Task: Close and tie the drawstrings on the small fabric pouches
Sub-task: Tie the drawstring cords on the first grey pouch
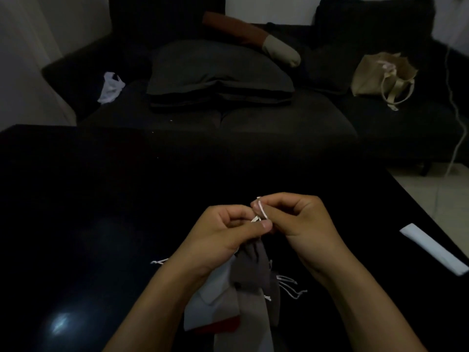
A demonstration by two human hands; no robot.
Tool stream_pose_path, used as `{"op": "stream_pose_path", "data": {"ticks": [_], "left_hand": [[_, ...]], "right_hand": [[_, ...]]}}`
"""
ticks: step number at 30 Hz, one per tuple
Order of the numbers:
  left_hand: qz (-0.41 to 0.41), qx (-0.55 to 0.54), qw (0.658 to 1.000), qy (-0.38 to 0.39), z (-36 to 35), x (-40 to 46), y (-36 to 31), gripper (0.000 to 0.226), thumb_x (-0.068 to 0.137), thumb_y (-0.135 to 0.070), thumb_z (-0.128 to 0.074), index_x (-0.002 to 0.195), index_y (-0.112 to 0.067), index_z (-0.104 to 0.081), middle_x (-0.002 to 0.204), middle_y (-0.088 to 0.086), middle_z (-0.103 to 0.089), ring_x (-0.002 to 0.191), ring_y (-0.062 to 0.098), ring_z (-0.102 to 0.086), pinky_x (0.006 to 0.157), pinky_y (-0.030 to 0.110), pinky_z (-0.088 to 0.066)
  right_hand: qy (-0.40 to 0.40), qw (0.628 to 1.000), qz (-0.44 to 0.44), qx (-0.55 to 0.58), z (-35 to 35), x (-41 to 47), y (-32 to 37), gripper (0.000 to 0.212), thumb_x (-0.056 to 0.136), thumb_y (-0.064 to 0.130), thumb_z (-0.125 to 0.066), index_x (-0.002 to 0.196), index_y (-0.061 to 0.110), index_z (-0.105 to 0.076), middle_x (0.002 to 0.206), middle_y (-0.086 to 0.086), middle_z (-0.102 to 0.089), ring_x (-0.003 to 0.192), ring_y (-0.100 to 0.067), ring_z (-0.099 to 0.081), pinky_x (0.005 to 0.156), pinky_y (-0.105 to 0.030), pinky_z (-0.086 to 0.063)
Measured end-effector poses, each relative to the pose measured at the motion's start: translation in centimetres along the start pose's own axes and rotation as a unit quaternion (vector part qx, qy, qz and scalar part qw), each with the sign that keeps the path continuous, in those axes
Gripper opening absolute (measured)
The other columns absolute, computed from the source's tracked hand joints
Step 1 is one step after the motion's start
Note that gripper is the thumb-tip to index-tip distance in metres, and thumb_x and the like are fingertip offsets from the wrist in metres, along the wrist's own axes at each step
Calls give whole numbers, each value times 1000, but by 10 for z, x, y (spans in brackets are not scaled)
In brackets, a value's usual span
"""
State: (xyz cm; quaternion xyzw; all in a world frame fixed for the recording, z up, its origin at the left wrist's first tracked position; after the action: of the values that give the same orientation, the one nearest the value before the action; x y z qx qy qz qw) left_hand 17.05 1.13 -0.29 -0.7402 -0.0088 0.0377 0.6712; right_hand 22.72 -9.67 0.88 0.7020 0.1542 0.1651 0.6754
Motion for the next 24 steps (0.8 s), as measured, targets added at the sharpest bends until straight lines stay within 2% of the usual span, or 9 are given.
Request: {"op": "stream_pose_path", "data": {"ticks": [4,8,11,15,18,20,22,24], "left_hand": [[11,17,1000,-6,0,1,3,19,94,-12,-59,83,-1,-70,70,0,-66,66,6,-60,63,16,-47],[30,12,999,-22,1,2,7,26,98,-13,-52,88,4,-70,76,11,-68,75,17,-61,73,24,-49],[45,3,998,-37,0,2,10,28,98,-10,-49,94,8,-70,91,26,-70,84,24,-64,81,32,-48],[78,-76,993,-54,0,4,16,34,97,-15,-39,90,3,-68,75,13,-69,74,20,-64,74,31,-48],[56,-51,996,-52,-3,3,13,32,96,-26,-54,79,-1,-65,67,10,-61,62,15,-56,63,23,-46],[36,-28,997,-61,-2,2,12,32,92,-27,-61,74,-1,-64,63,7,-57,56,12,-50,56,20,-43],[34,-42,996,-75,2,3,14,32,94,-24,-60,71,-2,-63,62,4,-60,56,10,-52,54,18,-43],[38,-52,994,-87,6,5,15,31,96,-20,-58,71,-4,-65,67,4,-65,61,10,-58,58,17,-48]], "right_hand": [[-8,1000,-7,0,2,0,-1,7,85,5,-70,82,5,-76,76,-13,-74,68,-14,-68,62,-23,-53],[-24,999,-43,13,4,-1,-8,9,84,1,-68,80,3,-76,69,-16,-72,59,-18,-66,57,-25,-52],[-26,997,-65,24,4,0,-11,8,84,1,-68,80,0,-75,65,-19,-70,54,-17,-64,54,-23,-50],[-37,996,-74,22,6,0,-14,11,84,1,-67,78,3,-76,65,-19,-69,55,-18,-63,53,-23,-52],[-17,996,-75,41,2,-1,-15,10,85,0,-66,80,0,-75,72,-23,-70,60,-22,-65,58,-25,-55],[1,997,-76,34,-1,-1,-15,13,87,1,-64,81,2,-76,71,-20,-69,62,-18,-64,57,-20,-52],[9,996,-80,43,0,1,-16,18,90,2,-61,84,6,-77,71,-12,-68,62,-10,-58,56,-16,-46],[5,993,-89,78,2,3,-17,17,91,3,-61,89,7,-77,75,-10,-70,65,-9,-59,60,-17,-48]]}}
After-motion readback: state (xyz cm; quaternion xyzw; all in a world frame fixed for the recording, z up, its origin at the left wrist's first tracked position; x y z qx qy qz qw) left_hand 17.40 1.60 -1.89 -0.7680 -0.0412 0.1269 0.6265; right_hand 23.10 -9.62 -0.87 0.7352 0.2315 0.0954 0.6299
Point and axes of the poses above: each hand's wrist, its own x-axis towards the middle knuckle, its own z-axis out of the back of the hand, y = z × x, the point moved 8 cm from there along x, towards the middle knuckle
